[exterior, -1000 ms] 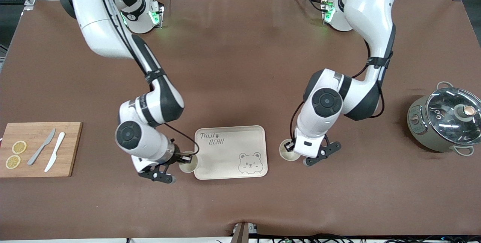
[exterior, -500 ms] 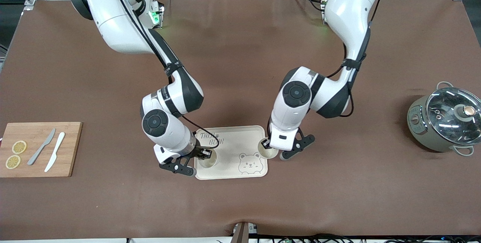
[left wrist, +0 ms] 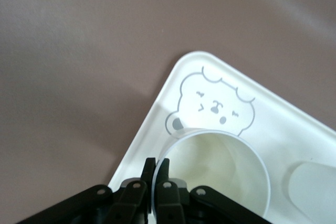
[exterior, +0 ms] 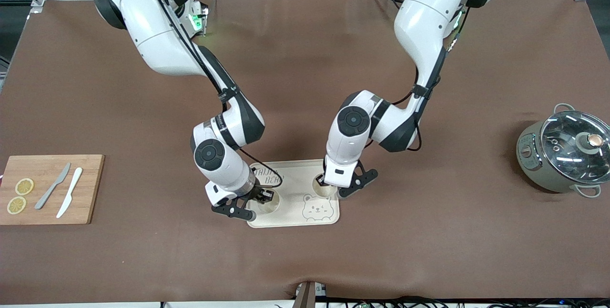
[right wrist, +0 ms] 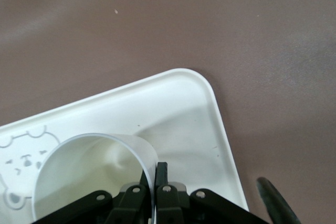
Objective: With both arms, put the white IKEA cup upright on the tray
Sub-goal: 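Lower both cups upright onto the tray and open both grippers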
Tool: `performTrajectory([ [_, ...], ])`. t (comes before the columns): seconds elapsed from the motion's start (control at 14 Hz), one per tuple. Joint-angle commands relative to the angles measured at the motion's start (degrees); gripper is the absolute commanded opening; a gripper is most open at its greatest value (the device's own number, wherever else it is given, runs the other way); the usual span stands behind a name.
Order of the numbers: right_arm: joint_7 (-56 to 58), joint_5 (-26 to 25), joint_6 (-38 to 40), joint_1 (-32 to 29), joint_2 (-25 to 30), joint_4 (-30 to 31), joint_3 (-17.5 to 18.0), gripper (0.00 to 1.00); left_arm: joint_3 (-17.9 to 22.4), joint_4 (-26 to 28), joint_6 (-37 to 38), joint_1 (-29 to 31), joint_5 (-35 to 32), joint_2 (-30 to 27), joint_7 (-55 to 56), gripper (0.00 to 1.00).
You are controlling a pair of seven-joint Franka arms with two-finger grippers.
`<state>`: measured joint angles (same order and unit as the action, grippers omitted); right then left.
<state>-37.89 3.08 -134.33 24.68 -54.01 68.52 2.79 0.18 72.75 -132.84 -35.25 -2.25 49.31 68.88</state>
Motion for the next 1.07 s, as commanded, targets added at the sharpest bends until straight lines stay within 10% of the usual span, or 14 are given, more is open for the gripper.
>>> performTrajectory([
  [0.0, -1.57, -1.24, -1.10, 0.72, -0.22, 0.30, -0.51, 0.00, 2.01, -1.83, -0.31, -2.27, -0.04, 1.66, 1.17, 0.00],
  [0.29, -1.57, -1.24, -1.46, 0.72, -0.48, 0.48, -0.51, 0.01, 3.69, -1.74, -1.10, -4.21, -0.12, 3.16, 1.17, 0.00],
  [0.36, -1.57, -1.24, -1.46, 0.72, -0.48, 0.48, -0.51, 0.15, 3.69, -1.74, -1.19, -4.22, -0.12, 3.33, 1.17, 0.00],
  [0.43, -1.57, -1.15, -1.46, 0.72, -0.39, 0.48, -0.51, 0.69, 3.69, -1.74, -1.28, -4.22, -0.12, 3.34, 1.08, 0.00],
  [0.5, -1.57, -1.15, -1.46, 0.55, -0.39, 0.48, -0.51, 1.00, 3.69, -1.65, -1.28, -4.22, -0.12, 3.25, 0.82, 0.07],
  [0.79, -1.05, -1.15, -1.28, -0.07, -0.04, 0.22, -0.51, 1.00, 3.69, -1.65, -1.28, -3.78, -0.12, 2.02, 0.64, 0.89],
  [1.0, -0.69, -1.06, -0.40, -0.33, 1.62, 0.04, -0.51, 1.00, 3.60, -1.39, -0.93, -3.34, 0.23, -0.52, 0.56, 1.00],
])
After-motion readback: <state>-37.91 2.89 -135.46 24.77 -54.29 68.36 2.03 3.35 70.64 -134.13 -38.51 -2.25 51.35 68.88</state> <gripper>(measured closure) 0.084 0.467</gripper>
